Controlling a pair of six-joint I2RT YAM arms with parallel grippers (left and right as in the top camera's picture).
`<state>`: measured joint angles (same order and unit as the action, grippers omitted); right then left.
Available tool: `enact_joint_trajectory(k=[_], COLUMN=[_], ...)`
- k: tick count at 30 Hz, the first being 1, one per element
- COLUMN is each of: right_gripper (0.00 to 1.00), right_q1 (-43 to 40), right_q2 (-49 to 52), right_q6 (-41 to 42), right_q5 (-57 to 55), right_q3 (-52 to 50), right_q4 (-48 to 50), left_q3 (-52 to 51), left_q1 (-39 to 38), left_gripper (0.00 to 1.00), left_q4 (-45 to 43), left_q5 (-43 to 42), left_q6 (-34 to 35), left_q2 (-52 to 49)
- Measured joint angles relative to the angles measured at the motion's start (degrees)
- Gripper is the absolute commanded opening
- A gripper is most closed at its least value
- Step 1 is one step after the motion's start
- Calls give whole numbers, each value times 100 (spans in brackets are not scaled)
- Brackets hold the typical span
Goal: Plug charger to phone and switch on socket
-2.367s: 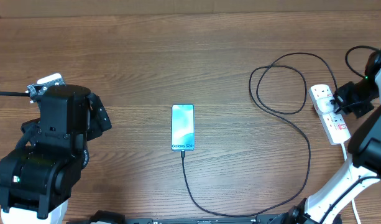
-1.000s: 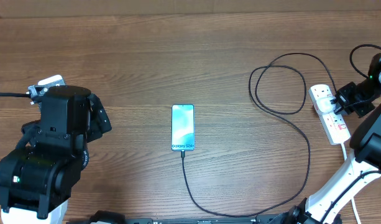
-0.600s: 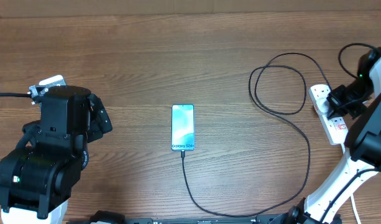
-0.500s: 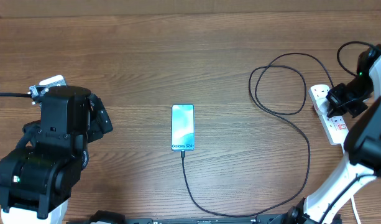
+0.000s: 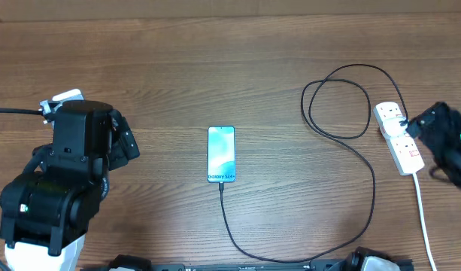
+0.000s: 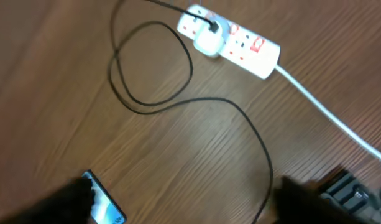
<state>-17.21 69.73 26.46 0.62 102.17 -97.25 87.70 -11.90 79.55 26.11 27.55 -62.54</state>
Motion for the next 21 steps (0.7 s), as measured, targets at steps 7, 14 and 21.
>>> enact_joint_trajectory(k=[7, 14, 21], right_gripper=[100, 100, 100], right_q1=[2, 2, 2], right_q2=[-1169, -1703, -1668], right_q6=[-17, -109, -286], right_q5=[157, 105, -2], right_q3=[-2, -2, -70], right_q4=[2, -2, 11], left_q3=[0, 0, 0], left_q1=[0, 0, 0], left_gripper=[100, 100, 99], left_q4=[0, 0, 0], left_q5=[0, 0, 0], left_q6=[0, 0, 0], left_q2=[-96, -245, -433])
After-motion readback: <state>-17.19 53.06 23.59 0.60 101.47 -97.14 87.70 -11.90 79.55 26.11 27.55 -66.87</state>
